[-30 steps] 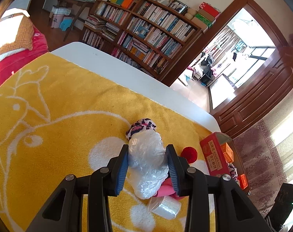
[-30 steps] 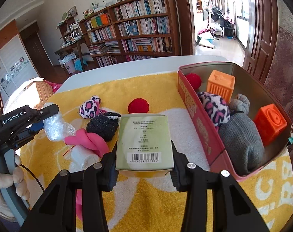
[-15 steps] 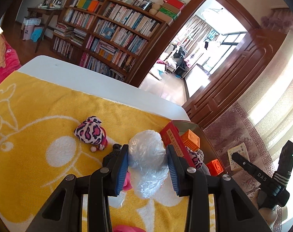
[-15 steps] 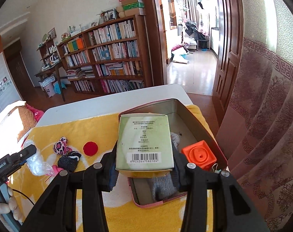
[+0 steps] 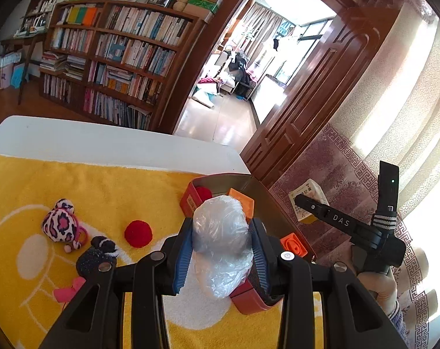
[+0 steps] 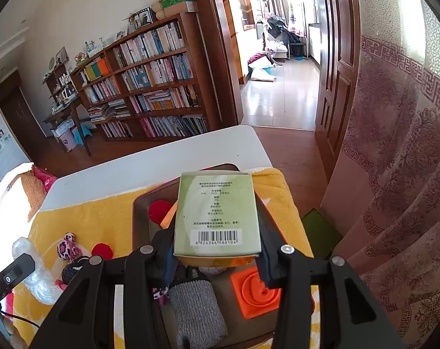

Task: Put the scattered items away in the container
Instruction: 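Drop the box into the tin with the right gripper while the left gripper drops the bag in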

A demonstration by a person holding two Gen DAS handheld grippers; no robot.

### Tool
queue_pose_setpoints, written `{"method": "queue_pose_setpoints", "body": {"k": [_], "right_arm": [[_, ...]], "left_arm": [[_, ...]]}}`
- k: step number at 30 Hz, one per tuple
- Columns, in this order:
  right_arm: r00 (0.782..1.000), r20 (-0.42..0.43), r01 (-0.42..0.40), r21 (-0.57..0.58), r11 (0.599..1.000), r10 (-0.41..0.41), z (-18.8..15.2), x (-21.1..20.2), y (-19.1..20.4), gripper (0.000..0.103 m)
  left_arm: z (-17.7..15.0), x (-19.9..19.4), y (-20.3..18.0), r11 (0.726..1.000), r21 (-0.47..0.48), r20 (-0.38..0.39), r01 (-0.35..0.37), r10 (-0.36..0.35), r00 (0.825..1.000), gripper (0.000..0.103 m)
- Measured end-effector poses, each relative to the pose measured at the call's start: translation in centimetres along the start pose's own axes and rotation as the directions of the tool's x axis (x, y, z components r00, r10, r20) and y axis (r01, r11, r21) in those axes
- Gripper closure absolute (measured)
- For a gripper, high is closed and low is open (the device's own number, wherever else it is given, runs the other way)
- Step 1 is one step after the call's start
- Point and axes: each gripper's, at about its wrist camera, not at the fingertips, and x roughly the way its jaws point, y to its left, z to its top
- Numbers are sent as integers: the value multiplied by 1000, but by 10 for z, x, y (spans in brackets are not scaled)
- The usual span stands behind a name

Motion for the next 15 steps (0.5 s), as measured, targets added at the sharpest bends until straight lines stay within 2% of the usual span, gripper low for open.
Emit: {"method": "queue_pose_setpoints", "body": {"k": [6, 7, 9, 15], "right_arm": [[1000, 7, -7, 17, 1000, 7, -7, 19, -13, 52], [1000, 10, -4, 16, 1000, 4, -9, 21, -15, 50], [1000, 23, -3, 24, 1000, 3, -13, 24, -19, 39], [999, 49, -8, 57, 998, 5, -23, 23, -32, 30]], "left_arm": [[20, 39, -28, 1000, 21, -1, 11, -11, 1000, 63], [22, 47, -31, 1000, 20, -3, 15, -15, 1000, 63], [27, 65, -37, 1000, 18, -10, 15, -15, 1000, 63], [26, 111, -35, 999, 14, -87, -42, 43, 995, 61]]}}
